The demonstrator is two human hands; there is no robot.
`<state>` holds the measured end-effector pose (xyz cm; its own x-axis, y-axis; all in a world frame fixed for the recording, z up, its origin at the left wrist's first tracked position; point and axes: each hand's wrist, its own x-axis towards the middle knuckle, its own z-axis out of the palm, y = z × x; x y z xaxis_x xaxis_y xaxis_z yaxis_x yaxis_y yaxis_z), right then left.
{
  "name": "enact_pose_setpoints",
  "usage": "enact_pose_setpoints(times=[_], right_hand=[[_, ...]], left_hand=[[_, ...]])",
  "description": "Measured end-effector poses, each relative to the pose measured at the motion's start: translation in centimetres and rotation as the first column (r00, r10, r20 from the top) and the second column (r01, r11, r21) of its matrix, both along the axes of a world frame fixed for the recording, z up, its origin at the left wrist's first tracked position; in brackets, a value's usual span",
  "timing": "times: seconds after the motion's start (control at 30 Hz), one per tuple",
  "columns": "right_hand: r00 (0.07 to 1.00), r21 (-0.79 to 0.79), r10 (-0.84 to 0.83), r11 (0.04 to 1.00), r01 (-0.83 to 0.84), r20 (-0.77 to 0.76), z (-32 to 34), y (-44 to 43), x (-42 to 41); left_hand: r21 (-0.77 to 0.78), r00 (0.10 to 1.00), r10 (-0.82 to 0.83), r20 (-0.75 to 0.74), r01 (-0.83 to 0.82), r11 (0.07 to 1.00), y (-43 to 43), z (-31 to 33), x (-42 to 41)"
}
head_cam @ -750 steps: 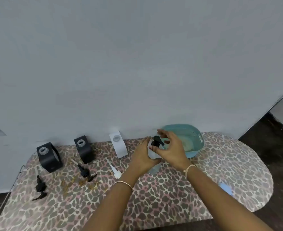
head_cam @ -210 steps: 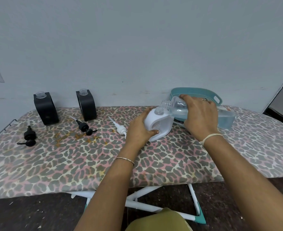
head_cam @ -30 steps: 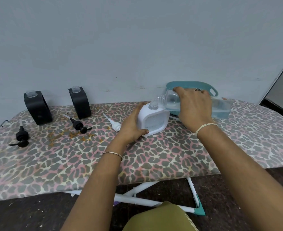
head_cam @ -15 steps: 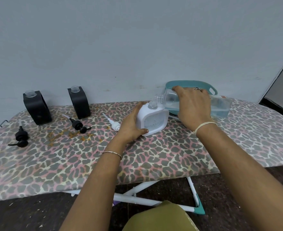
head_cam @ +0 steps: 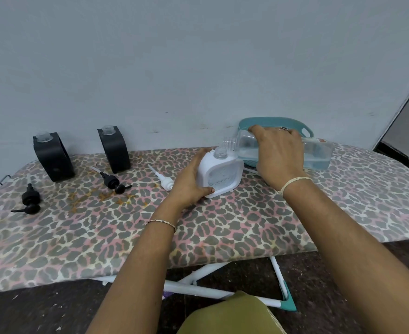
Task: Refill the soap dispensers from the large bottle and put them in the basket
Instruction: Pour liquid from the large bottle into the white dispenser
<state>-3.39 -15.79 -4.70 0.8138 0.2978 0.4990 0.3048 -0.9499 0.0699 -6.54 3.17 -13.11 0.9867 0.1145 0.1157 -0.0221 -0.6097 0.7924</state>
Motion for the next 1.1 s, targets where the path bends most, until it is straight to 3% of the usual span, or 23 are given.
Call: enact_pose_setpoints(times=[1.1], right_hand=[[1.0, -0.009, 0.0, 1.0, 0.0, 0.0, 0.17, 0.11, -0.01]], left_hand=[[-0.023, 1.0, 0.005, -0.007, -0.006, 1.0, -0.1, 0.12, -0.14]])
